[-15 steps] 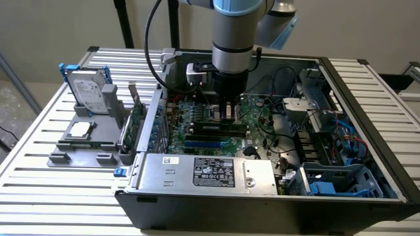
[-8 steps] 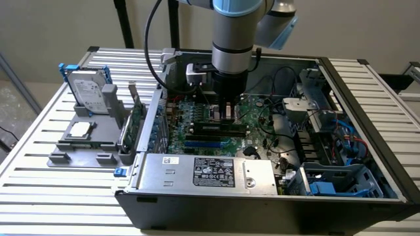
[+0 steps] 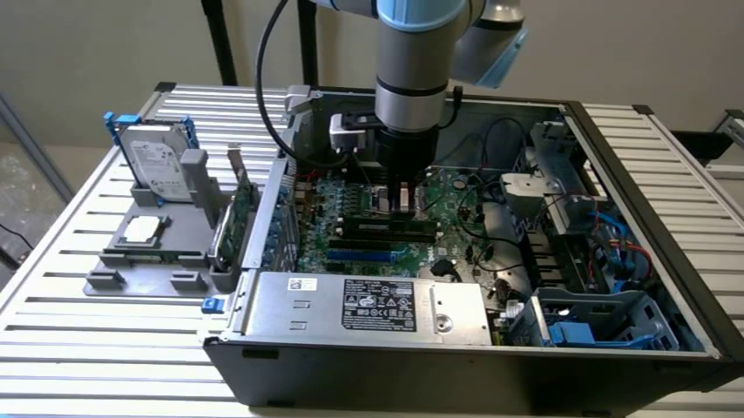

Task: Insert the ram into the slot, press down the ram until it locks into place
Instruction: 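Insert the ram into the slot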

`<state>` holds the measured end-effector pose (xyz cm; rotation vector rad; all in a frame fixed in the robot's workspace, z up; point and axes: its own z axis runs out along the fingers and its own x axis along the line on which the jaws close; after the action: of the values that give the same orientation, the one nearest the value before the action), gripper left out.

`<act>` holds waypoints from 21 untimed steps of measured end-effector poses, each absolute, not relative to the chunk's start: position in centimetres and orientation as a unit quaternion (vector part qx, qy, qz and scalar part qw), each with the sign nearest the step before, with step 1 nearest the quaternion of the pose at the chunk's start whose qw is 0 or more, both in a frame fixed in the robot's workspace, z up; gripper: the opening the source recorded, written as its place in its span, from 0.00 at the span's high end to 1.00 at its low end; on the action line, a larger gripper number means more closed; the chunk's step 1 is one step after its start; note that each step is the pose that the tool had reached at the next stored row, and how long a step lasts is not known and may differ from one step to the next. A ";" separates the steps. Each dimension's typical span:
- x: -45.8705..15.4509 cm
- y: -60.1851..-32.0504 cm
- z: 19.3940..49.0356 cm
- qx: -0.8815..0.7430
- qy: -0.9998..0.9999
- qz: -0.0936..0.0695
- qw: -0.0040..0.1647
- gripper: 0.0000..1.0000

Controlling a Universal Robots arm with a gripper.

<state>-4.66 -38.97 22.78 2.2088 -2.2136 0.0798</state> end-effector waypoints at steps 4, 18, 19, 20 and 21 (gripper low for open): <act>-4.7 -39.0 22.7 0.706 -0.708 0.025 0.006 0.86; -4.7 -39.0 22.5 0.706 -0.708 0.023 0.004 0.86; -4.7 -39.0 22.5 0.706 -0.708 0.023 0.004 0.85; -4.7 -39.0 22.5 0.706 -0.708 0.023 0.004 0.85; -4.7 -39.0 22.5 0.706 -0.708 0.022 0.003 0.78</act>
<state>-4.74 -38.97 22.50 2.2134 -2.2185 0.0699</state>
